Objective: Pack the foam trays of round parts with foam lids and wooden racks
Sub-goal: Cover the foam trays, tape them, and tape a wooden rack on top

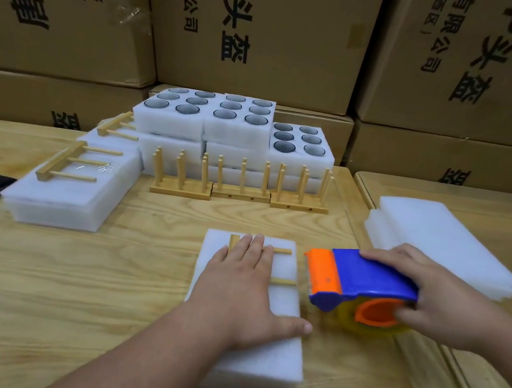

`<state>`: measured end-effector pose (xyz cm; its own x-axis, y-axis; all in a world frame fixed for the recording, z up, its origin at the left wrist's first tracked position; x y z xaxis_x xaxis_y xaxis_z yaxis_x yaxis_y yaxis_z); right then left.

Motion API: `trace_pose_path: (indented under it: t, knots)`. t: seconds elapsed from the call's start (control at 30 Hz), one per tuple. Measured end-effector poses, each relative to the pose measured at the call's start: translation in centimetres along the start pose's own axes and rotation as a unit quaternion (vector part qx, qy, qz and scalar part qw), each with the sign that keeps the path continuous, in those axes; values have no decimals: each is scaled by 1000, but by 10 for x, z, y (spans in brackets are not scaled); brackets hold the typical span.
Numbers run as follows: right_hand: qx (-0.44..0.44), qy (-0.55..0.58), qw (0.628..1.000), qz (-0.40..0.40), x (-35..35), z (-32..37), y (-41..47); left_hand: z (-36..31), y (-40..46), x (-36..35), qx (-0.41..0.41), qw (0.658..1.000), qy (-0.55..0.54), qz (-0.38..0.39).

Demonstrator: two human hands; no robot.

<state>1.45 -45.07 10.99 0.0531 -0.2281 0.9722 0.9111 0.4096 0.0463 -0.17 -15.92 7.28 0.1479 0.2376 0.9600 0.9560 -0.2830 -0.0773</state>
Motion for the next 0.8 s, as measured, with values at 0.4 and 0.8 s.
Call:
trace_pose_path:
  t: [0.4,0.8]
  knots:
    - [-4,-128,991,34,13,-5,-19,-3,-2,-5,-26,999,33,0]
    - [82,-386,913,102,43,83,36,-4,-3,-3,-18,1000,23,3]
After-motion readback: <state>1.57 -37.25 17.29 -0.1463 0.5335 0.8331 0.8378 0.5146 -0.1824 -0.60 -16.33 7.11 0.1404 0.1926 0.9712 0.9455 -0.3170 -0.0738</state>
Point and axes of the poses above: each hand's wrist, its own y-axis towards the middle knuckle, its own x-axis out of the back of the hand, z = x × y, the point moved 3 cm from there along y, towards the middle knuckle, and after that the axes turned 7 degrees about -y, right-handed, at the moved point
